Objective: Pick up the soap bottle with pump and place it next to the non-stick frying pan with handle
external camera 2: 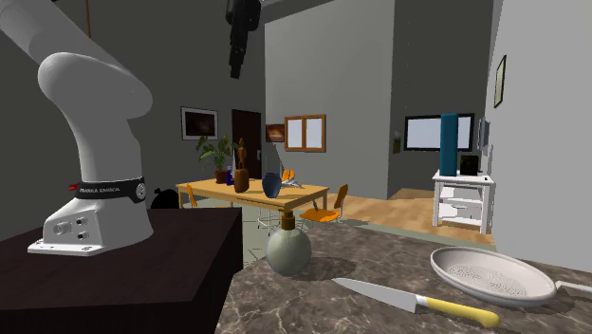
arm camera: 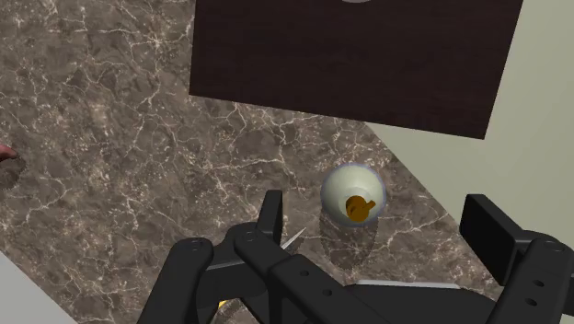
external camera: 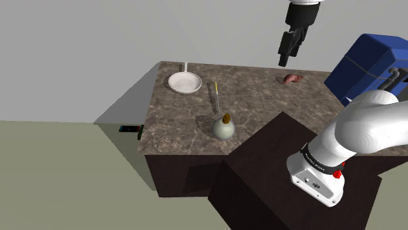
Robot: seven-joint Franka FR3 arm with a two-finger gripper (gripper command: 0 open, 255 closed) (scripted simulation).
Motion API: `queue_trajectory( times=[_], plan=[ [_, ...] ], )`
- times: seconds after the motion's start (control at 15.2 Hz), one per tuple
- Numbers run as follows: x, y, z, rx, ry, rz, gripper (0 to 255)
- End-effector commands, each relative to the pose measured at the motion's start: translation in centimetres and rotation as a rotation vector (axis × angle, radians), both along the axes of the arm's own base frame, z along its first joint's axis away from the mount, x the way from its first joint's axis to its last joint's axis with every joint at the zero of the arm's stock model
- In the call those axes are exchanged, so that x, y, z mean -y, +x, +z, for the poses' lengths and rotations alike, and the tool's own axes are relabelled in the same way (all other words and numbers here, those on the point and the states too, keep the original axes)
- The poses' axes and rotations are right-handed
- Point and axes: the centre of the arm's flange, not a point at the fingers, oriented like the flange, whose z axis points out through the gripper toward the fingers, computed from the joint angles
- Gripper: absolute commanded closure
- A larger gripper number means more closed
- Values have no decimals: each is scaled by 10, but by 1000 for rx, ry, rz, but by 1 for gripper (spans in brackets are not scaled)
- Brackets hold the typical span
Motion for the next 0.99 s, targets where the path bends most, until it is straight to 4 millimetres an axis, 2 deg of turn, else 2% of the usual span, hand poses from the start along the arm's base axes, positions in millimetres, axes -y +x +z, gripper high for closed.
queue_trajectory(
  times=[0.0, 0.92],
  plan=[
    [0, 0, 0, 0, 0, 0, 0],
    [-31, 76, -167, -14, -3, -10, 0]
  ],
)
